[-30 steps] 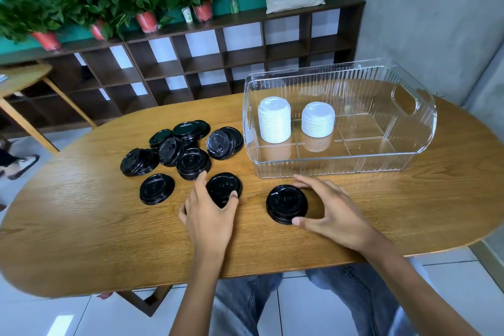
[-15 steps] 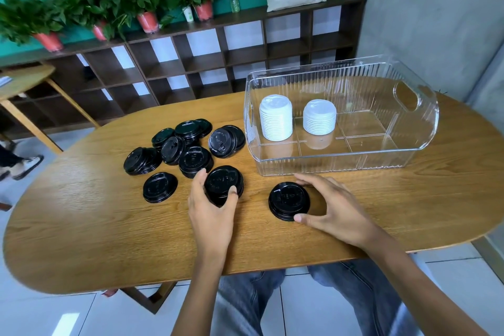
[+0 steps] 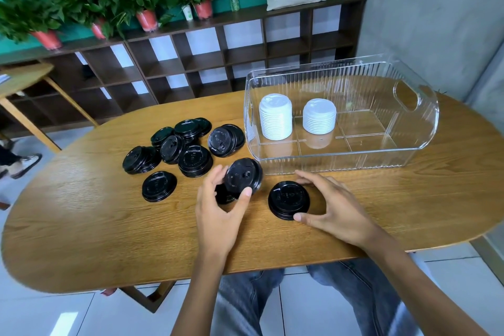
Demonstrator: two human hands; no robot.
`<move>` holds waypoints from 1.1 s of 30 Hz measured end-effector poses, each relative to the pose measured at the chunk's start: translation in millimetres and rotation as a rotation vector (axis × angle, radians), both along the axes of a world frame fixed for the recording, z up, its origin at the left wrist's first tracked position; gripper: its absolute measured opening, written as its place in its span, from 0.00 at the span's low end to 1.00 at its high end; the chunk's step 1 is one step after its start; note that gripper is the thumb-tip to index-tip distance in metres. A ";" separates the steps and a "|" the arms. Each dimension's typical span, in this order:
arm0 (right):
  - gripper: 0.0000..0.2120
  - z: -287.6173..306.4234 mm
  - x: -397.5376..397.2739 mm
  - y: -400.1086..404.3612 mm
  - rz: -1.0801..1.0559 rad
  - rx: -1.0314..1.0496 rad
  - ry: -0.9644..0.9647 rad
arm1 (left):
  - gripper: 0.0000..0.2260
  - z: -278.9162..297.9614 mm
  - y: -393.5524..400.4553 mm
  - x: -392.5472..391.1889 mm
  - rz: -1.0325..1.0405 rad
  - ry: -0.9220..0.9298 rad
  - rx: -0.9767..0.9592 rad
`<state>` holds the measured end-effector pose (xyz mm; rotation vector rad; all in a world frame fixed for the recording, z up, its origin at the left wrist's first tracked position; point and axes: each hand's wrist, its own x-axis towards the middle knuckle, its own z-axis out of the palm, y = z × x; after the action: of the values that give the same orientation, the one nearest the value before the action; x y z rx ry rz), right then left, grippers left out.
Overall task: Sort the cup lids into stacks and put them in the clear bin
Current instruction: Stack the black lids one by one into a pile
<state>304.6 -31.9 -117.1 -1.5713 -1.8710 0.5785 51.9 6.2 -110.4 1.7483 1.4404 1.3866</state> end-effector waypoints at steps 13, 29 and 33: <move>0.44 2.4 -1.5 -0.1 0.002 0.002 -0.022 | 0.35 -13.0 4.7 7.2 -0.414 0.401 0.013; 0.43 3.0 -2.1 0.1 -0.004 0.011 -0.079 | 0.30 -13.8 7.3 7.3 -0.410 0.471 -0.057; 0.42 2.1 -1.2 0.5 -0.002 0.007 -0.093 | 0.30 -10.2 8.4 8.7 -0.430 0.481 -0.086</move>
<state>303.4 -31.4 -115.0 -1.6201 -1.9376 0.5058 60.6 14.6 -120.6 2.2644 1.2106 0.7024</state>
